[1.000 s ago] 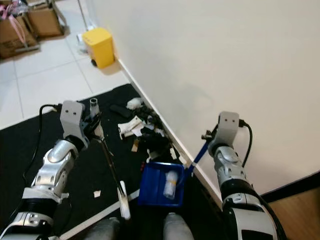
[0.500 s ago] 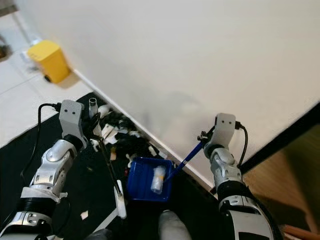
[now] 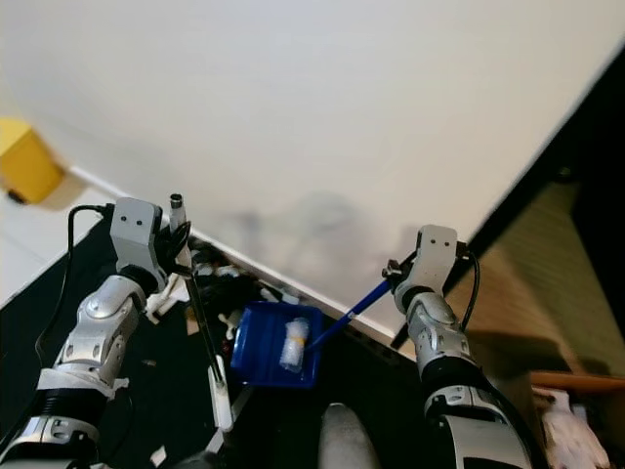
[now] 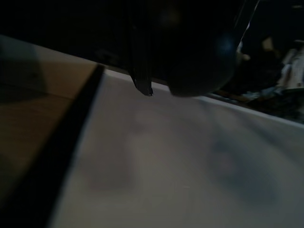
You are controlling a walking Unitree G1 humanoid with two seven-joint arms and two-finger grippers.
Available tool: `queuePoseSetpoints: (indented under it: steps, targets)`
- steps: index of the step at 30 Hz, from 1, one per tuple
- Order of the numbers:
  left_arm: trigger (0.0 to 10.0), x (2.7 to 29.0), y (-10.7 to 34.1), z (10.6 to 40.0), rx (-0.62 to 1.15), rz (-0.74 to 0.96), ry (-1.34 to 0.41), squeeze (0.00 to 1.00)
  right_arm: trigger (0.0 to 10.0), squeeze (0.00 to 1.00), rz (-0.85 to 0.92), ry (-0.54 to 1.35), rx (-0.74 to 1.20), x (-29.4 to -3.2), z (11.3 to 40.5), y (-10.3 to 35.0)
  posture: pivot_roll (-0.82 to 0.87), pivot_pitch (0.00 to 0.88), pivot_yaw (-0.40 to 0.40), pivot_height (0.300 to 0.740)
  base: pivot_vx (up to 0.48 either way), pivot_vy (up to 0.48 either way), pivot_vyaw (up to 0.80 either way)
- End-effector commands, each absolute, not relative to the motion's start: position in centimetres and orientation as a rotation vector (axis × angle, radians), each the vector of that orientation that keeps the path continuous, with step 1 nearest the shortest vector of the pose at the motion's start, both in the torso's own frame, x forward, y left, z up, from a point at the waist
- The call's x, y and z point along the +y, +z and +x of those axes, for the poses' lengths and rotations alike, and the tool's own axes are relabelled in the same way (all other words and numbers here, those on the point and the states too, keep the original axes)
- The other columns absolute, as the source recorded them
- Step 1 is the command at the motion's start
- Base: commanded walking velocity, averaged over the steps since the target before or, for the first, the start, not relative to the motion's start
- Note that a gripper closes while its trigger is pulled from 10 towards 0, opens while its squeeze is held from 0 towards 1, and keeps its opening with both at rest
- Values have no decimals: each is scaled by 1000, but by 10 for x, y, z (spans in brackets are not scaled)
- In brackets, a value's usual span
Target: Sweep floor
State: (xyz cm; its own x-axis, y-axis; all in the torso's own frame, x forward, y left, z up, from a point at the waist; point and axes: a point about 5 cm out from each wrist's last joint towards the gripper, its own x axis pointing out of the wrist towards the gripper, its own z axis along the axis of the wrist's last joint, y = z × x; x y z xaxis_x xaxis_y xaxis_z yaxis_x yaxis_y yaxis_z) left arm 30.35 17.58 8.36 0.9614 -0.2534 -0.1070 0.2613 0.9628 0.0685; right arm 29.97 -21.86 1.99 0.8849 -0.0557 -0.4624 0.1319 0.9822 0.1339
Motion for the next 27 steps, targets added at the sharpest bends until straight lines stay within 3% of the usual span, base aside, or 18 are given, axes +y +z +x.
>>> queuePoseSetpoints:
  steps: [1,16,27]
  targets:
    - [10000,178,90,304,72,94,-266,0,10000,0,117,-136,514,-227,293,14,43,55,23,740,0,0,-800]
    - [10000,192,79,309,125,4,-91,0,10000,0,126,-147,513,-228,294,15,36,45,24,740,0,0,-800]
    - [10000,192,80,304,116,36,-155,0,10000,0,120,-145,519,-228,292,15,37,51,17,740,0,0,-800]
